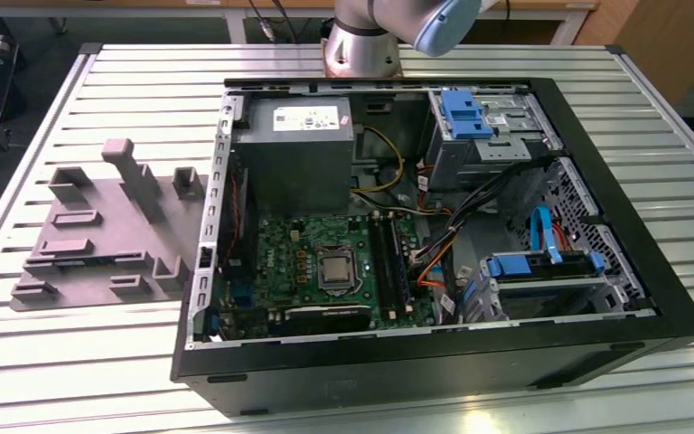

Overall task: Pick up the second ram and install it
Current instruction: 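Pick up the second ram and move it above second insertion slot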

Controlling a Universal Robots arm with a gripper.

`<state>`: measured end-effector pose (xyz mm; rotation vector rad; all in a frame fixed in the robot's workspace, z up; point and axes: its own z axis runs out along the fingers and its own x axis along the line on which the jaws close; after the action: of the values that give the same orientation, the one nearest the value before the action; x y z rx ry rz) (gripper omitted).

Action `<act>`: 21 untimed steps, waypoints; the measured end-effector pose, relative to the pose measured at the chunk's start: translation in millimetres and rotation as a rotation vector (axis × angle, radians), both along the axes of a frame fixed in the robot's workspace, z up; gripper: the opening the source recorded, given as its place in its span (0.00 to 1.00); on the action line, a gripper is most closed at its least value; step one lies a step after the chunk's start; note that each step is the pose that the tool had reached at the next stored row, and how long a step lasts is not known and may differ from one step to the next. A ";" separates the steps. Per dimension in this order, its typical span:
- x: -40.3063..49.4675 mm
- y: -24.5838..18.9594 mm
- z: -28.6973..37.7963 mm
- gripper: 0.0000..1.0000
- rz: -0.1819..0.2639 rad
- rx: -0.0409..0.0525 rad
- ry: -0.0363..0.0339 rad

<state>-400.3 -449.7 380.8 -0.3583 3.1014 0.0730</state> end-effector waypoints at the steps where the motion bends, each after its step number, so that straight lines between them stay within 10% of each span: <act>1: 0.0 0.0 0.0 0.11 0.003 0.0000 0.0000; 21: -0.2 -0.1 -0.1 0.11 0.063 0.0002 -0.0001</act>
<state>-400.5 -449.8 380.7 -0.4564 3.0898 0.0741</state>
